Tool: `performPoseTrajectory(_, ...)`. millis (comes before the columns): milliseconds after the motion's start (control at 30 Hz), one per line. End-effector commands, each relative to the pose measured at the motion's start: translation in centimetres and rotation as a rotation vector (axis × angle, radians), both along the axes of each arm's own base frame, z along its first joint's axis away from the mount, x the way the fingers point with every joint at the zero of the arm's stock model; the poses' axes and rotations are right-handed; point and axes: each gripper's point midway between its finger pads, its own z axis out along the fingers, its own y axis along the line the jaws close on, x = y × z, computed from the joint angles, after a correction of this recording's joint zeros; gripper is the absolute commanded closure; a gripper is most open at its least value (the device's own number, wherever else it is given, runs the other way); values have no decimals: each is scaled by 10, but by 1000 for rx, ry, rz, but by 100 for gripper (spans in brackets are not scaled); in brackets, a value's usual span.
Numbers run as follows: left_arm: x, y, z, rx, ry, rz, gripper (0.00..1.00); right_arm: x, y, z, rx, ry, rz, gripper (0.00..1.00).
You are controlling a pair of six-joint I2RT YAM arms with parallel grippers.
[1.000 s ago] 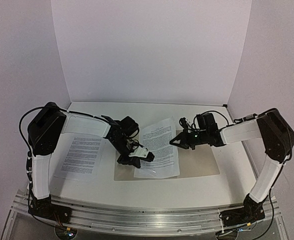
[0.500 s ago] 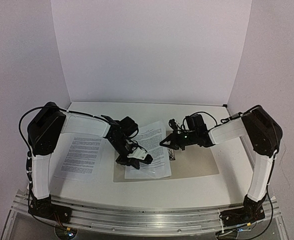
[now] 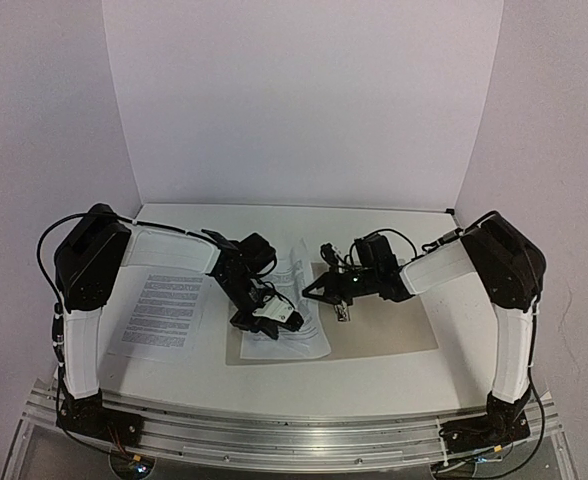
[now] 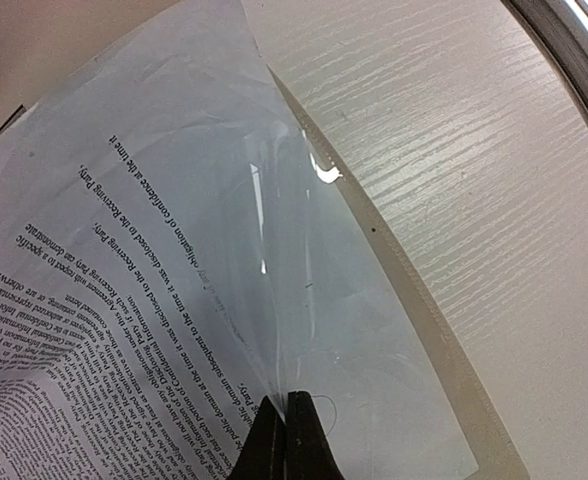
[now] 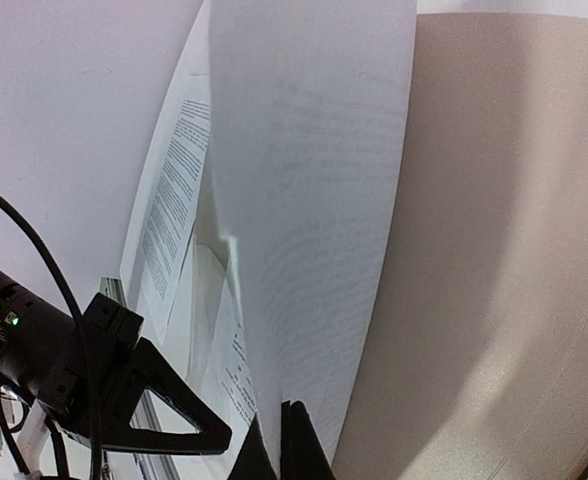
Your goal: Put the files into the folder
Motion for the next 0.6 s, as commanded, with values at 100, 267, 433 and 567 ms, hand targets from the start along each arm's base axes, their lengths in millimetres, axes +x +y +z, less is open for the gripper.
performPoseTrajectory(100, 4, -11, 32, -73, -36, -29, 100, 14, -9, 7, -45, -52, -90, 74)
performPoseTrajectory(267, 3, -10, 31, -69, -32, -29, 100, 20, -23, 0, -146, -56, -146, 59)
performPoseTrajectory(433, 4, -11, 30, -68, -43, -36, 100, 18, -24, -8, -168, -18, -156, 80)
performPoseTrajectory(567, 6, -10, 30, -73, -67, -51, 100, 10, -16, -18, -169, 18, -118, 100)
